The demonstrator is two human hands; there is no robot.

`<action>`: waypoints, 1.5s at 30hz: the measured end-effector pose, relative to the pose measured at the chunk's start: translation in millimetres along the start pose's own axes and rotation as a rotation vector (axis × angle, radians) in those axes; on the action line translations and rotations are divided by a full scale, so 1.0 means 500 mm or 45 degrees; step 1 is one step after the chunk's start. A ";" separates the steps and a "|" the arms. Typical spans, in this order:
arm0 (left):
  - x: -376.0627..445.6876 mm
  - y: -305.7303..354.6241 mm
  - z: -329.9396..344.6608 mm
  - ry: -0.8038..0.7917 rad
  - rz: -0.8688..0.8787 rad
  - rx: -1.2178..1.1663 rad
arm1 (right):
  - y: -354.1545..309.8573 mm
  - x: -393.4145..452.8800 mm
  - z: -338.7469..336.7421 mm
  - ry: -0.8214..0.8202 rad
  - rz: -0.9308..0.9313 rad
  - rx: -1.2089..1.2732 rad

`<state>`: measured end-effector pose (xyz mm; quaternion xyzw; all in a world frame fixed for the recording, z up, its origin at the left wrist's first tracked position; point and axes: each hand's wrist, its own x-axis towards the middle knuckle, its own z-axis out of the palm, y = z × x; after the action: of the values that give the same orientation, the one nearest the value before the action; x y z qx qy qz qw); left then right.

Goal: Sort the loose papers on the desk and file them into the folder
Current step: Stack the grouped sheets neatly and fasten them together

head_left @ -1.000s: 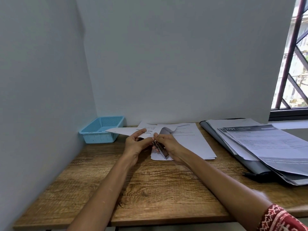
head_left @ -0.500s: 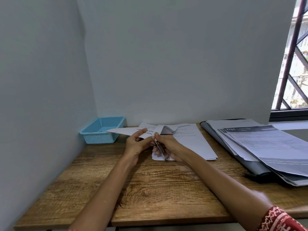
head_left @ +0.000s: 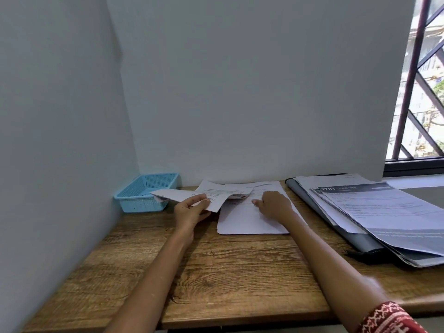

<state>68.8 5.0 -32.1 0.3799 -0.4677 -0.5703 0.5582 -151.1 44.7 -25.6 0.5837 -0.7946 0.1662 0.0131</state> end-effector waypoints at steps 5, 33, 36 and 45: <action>-0.005 0.000 0.000 0.055 -0.004 0.073 | 0.004 0.010 0.033 0.025 0.039 -0.268; -0.160 0.388 -0.084 0.020 0.446 -0.043 | -0.170 -0.105 -0.161 -0.248 -0.331 1.391; -0.182 0.423 -0.087 -0.005 0.414 -0.137 | -0.184 -0.116 -0.160 -0.285 -0.322 1.544; -0.149 0.398 -0.167 0.370 0.408 0.350 | -0.237 -0.165 -0.130 -0.288 -0.250 1.857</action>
<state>211.2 81.8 129.0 0.4514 -0.5099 -0.3450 0.6459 -25.8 108.1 47.5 0.5260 -0.4233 0.5884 -0.4448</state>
